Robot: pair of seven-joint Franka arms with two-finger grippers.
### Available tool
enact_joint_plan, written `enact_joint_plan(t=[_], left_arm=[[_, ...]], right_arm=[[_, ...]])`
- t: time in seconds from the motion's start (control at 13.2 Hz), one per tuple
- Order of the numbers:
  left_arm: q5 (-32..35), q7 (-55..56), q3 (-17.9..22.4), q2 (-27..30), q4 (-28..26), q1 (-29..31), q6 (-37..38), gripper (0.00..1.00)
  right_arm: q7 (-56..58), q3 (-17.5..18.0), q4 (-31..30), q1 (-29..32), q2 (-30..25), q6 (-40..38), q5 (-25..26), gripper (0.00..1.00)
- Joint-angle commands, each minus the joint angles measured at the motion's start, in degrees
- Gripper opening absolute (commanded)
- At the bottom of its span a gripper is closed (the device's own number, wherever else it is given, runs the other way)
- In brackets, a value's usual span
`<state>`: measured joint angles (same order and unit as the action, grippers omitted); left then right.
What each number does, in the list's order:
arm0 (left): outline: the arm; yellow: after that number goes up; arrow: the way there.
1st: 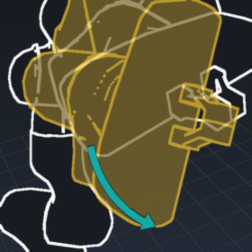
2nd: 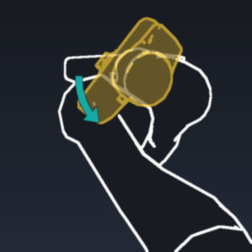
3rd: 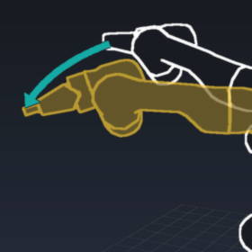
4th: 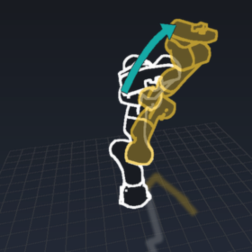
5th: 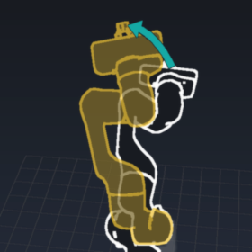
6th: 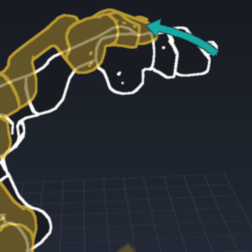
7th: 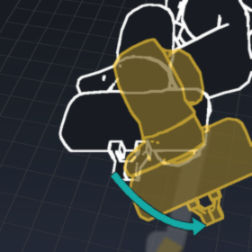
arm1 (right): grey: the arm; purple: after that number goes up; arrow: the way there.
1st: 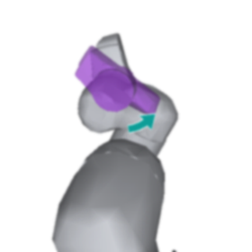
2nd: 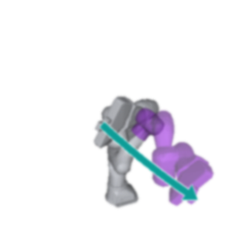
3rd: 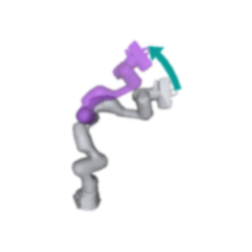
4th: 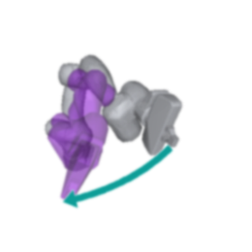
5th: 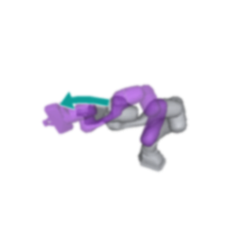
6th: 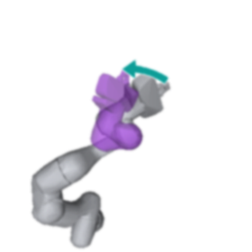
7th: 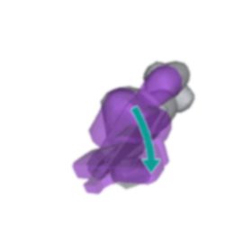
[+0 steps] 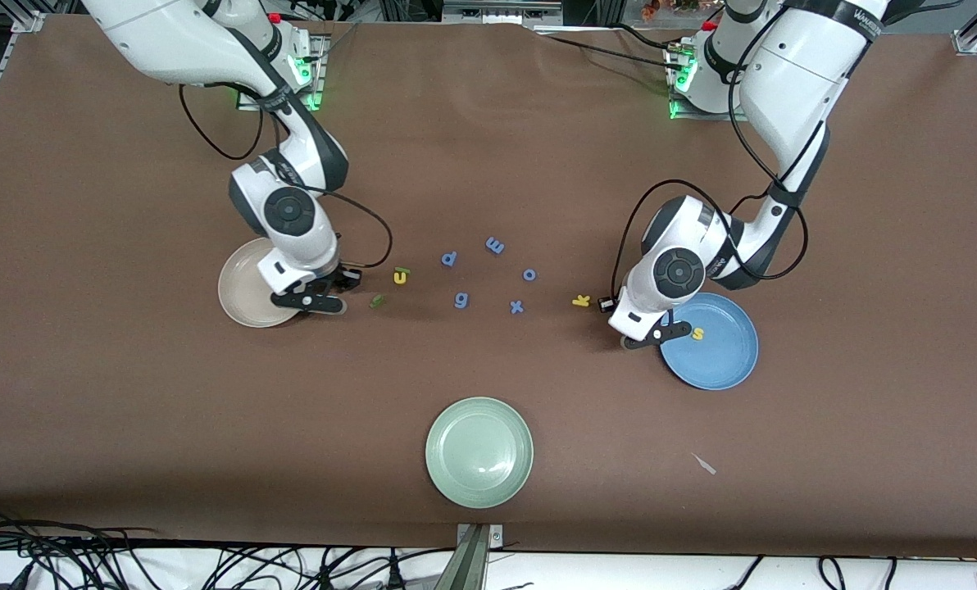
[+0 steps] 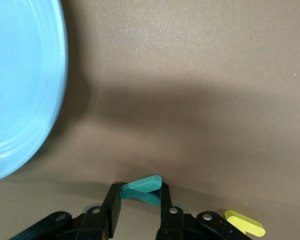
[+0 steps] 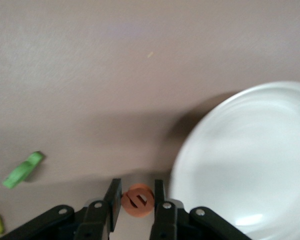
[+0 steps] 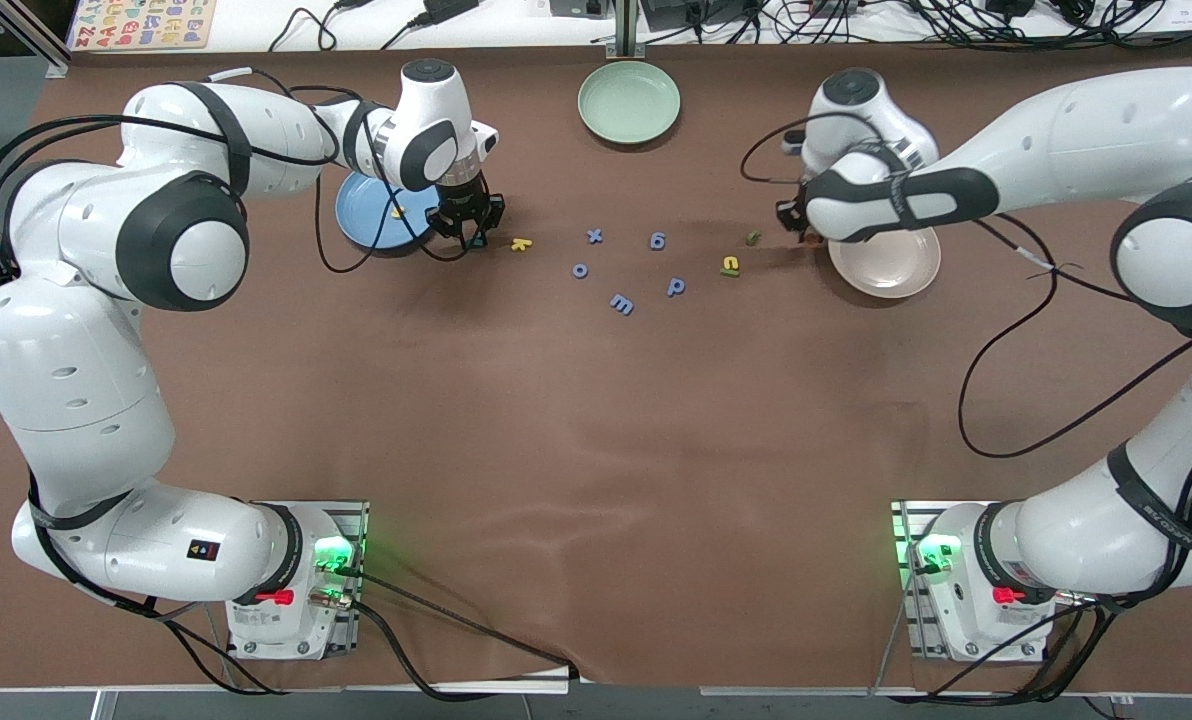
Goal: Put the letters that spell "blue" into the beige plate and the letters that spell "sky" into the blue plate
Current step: 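Drop the teal y in the blue plate while the right drops orange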
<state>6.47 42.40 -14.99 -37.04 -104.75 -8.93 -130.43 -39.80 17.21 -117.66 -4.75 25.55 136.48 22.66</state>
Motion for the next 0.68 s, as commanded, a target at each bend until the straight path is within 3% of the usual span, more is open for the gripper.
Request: enact_joint_plan(t=[0.0, 0.08, 0.15, 0.23, 0.3, 0.61], left_arm=[[-0.23, -1.18, 0.14, 3.71, -0.11, 0.4, 3.5, 0.09], [-0.31, -3.44, 0.48, 3.99, 1.11, 0.41, 6.39, 0.09], [-0.32, -6.08, 0.92, 4.6, 2.52, 0.67, 9.29, 0.09], [-0.32, -8.54, 1.19, 5.13, 3.58, 1.89, 11.15, 0.09], [-0.32, -11.43, 1.19, 5.65, 4.28, 3.12, 12.47, 0.09], [0.29, -23.48, 1.45, 5.84, 4.64, 8.13, 13.01, 0.09]], right_arm=[[11.45, -0.85, -0.29, 2.81, -3.84, -3.84, -1.31, 0.0], [14.54, -2.08, -0.38, 3.25, -4.11, -4.02, -1.31, 0.0], [15.27, -2.96, -0.9, 3.43, -4.02, -3.94, -1.31, 0.07], [14.4, -2.97, -1.17, 3.43, -3.59, -3.5, -1.31, 0.8], [13.09, -2.97, -1.0, 3.35, -3.58, -3.32, -1.83, 0.99], [7.73, -0.26, 1.72, 3.26, -2.97, -3.85, -3.85, 0.99]])
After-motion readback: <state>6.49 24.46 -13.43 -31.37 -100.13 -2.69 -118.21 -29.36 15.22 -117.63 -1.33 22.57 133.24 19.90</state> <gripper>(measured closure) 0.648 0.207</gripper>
